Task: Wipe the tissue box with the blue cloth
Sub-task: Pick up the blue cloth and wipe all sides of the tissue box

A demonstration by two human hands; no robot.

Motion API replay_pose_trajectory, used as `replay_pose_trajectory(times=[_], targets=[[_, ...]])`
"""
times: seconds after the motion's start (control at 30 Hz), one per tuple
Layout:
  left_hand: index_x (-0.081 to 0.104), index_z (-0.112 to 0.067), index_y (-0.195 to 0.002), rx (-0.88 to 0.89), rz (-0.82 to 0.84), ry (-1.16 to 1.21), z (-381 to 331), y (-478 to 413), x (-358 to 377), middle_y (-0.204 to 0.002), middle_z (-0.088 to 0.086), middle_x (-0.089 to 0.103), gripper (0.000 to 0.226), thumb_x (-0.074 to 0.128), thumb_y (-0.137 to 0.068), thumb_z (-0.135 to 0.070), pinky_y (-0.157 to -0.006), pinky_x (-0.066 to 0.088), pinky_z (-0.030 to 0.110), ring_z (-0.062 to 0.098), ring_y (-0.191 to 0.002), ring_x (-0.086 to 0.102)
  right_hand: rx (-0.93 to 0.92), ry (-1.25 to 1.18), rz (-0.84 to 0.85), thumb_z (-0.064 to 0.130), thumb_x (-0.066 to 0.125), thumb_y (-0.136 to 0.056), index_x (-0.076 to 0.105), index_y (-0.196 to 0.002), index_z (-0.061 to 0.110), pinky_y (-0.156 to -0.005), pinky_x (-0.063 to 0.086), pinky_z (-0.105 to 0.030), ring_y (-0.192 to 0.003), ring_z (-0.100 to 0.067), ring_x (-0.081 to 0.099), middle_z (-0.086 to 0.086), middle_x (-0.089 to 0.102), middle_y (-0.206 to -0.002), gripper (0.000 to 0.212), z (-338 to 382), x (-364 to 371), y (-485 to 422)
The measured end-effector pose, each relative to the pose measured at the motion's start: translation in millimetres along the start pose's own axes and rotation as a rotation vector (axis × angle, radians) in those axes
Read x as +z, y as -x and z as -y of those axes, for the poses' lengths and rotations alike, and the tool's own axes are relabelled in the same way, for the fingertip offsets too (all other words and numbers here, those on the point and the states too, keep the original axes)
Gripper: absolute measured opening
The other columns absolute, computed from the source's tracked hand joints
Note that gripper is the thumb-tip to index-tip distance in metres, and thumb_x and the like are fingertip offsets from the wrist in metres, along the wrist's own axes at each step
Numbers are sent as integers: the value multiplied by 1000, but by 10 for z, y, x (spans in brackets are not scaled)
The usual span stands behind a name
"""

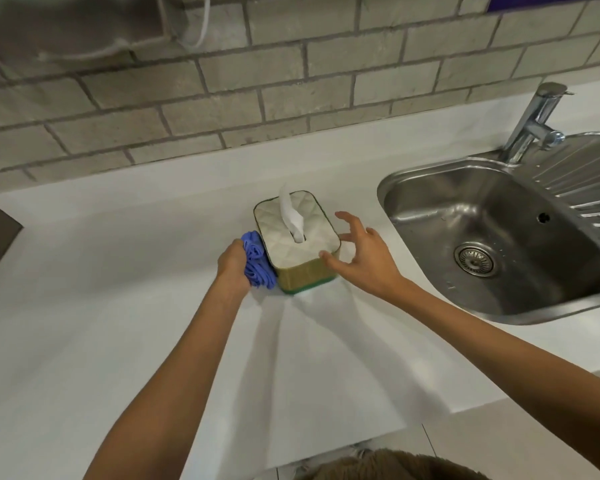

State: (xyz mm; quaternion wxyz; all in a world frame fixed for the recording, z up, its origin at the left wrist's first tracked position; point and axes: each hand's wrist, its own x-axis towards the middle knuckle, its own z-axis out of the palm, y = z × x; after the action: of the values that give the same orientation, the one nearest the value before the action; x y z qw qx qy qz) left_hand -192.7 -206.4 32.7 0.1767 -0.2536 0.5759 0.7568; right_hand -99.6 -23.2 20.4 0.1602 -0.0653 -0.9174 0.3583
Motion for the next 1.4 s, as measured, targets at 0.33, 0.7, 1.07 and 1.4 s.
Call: replay_pose_trajectory(times=[0.33,0.7,1.07,1.4], targets=[[48,-11,-62,53,-176,38,128,354,-333,-53,7,55,31,44,-93,-16,-50,38,26,17,-55,46,230,-79,-151,41,53,-85,59,-115,15,-74,42,-26,-93,-23,65,-6,69,-92,40,-132,-258,-495],[49,-7,-69,-348,100,353,573,871,186,-70,10,48,29,37,-95,-13,-56,33,30,22,-61,45,375,-398,365,34,48,-91,56,-124,6,-90,33,-22,-122,-19,49,-8,52,-139,44,-194,31,-1283],[50,-12,-73,-216,24,463,221,318,14,-75,1,49,26,36,-95,-13,-66,42,21,13,-67,48,330,-446,303,38,47,-90,63,-112,-3,-104,42,-36,-111,-29,60,-16,64,-120,49,-403,-106,-959],[47,-14,-66,-61,-9,127,-93,-161,-122,-72,2,46,27,41,-92,-15,-63,41,23,12,-64,46,328,-539,274,30,61,-84,57,-124,11,-98,43,-28,-107,-20,61,-4,64,-114,44,-426,-253,-375]])
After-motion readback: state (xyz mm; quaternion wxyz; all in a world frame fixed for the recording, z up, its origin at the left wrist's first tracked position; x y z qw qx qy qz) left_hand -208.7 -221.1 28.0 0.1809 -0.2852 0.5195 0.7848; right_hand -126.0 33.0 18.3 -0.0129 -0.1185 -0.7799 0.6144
